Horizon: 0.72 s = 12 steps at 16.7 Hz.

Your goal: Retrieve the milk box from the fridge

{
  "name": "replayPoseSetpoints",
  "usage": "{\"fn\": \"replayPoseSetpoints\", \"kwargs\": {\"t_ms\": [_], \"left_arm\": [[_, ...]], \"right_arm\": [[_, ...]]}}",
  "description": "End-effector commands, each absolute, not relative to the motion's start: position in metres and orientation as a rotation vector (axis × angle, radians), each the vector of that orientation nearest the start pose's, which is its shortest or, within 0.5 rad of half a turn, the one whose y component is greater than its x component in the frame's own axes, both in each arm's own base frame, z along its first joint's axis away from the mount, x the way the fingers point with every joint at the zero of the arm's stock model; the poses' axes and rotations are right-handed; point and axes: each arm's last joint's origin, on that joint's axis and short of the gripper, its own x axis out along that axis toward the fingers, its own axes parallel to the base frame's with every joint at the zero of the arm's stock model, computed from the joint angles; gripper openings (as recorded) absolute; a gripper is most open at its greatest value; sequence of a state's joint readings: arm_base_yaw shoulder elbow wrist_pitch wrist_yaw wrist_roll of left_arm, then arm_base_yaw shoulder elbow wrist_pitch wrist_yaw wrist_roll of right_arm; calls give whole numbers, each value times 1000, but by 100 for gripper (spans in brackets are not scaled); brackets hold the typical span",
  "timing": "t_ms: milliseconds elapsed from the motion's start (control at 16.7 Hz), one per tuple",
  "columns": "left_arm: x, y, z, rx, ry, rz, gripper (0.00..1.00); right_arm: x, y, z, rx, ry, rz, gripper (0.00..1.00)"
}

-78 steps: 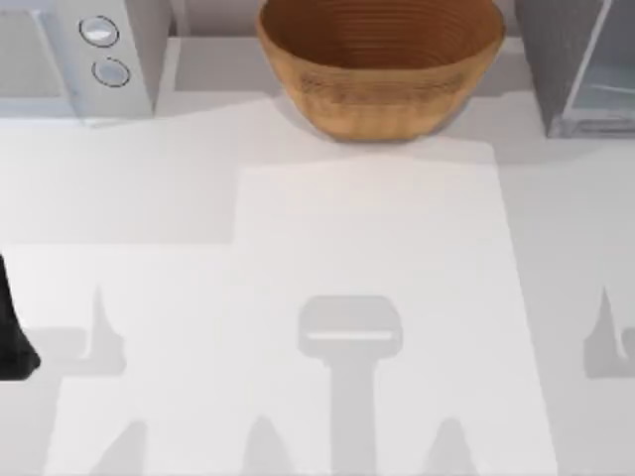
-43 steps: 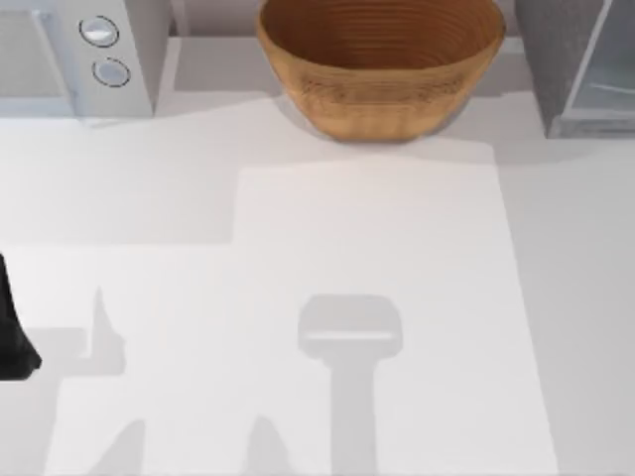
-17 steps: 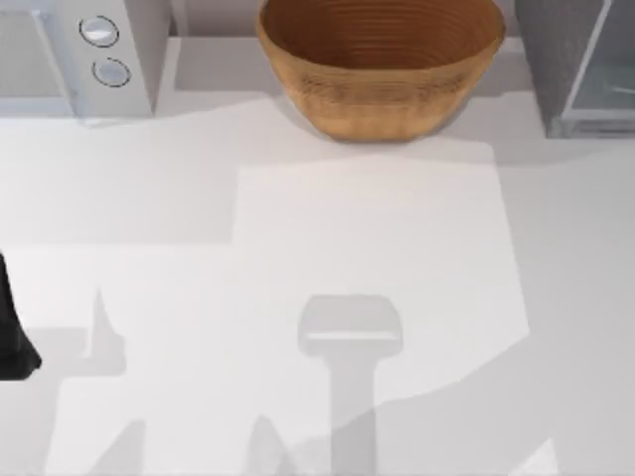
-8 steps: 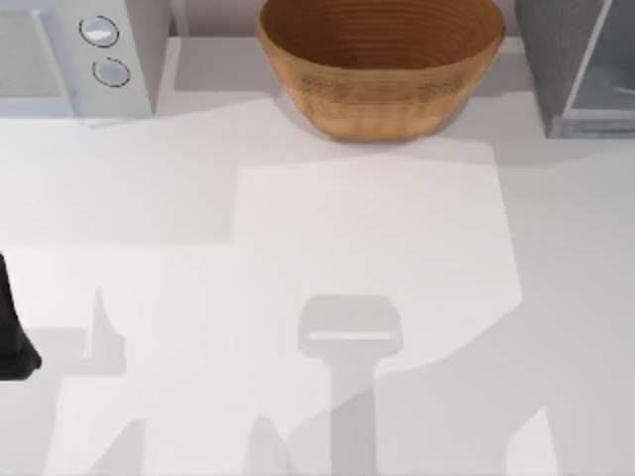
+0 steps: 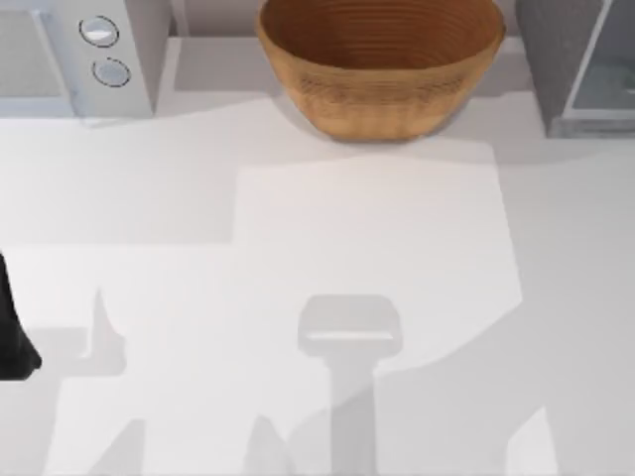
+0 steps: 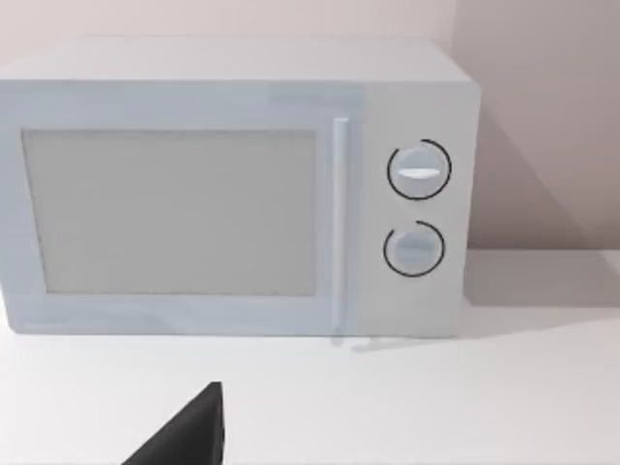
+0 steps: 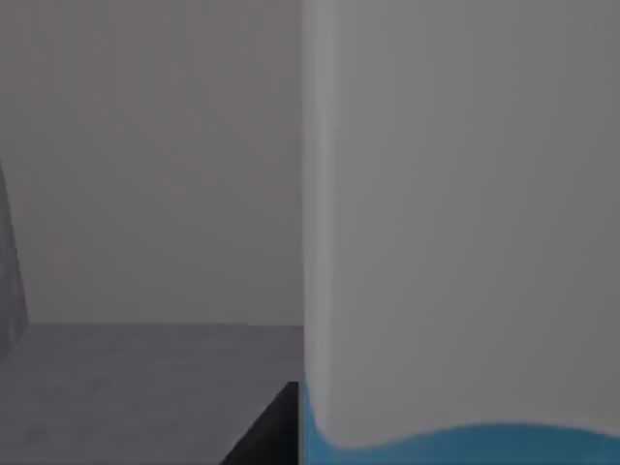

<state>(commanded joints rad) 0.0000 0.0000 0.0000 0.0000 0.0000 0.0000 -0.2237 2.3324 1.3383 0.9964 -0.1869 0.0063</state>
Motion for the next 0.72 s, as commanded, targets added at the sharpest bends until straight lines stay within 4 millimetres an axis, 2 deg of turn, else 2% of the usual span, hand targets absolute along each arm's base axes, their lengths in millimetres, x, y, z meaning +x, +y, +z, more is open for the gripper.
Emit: {"fn": "replayPoseSetpoints", "kwargs": {"t_ms": [300, 720], "left_arm": [[106, -1, 160, 0, 0, 0, 100], [106, -1, 160, 0, 0, 0, 100]], "right_arm": [[480, -98, 118, -5, 0, -10, 2], [480, -98, 118, -5, 0, -10, 0]]}}
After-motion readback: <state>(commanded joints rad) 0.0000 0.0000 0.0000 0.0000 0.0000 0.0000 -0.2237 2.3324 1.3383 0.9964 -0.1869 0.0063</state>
